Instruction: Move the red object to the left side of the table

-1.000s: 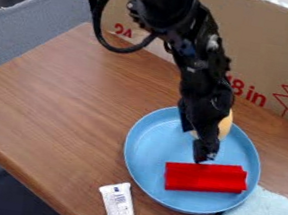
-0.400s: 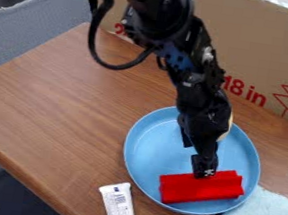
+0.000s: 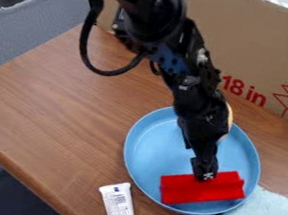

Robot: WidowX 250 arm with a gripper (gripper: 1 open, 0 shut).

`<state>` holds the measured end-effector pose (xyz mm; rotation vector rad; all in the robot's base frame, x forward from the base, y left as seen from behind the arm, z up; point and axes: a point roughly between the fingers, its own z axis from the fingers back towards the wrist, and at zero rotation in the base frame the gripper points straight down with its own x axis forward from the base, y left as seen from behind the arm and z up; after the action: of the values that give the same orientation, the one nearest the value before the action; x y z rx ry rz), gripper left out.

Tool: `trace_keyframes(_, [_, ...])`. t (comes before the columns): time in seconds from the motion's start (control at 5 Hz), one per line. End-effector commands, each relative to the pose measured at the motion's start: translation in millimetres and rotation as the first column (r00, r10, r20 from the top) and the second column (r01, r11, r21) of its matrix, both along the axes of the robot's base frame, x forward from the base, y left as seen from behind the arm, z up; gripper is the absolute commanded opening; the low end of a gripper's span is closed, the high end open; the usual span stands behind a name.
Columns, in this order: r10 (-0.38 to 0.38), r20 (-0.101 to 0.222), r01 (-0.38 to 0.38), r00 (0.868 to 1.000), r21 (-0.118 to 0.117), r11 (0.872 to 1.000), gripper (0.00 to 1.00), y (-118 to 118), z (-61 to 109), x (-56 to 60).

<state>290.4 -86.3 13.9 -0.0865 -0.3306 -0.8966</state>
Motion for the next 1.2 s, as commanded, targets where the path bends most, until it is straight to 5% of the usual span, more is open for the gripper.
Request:
trace_keyframes(0.0, [-0.01, 0.042, 0.011, 0.999, -0.023, 1.0, 1.0, -6.0, 11.7, -1.8])
trace_keyframes(0.2, [-0.02, 0.031, 0.021, 0.999, -0.035, 0.999, 1.0, -19.3, 13.4, -14.6])
trace_keyframes(0.4, [-0.023, 0.022, 0.024, 0.999, -0.038, 0.999, 1.0, -8.6, 9.4, -11.7])
trace_keyframes(0.6, [-0.021, 0.034, 0.022, 0.999, -0.047, 0.999, 0.0, -5.5, -11.8, -12.2])
trace_keyframes(1.0, [-0.011, 0.017, 0.012, 1.0, -0.044, 0.999, 0.0, -8.1, -6.5, -8.0])
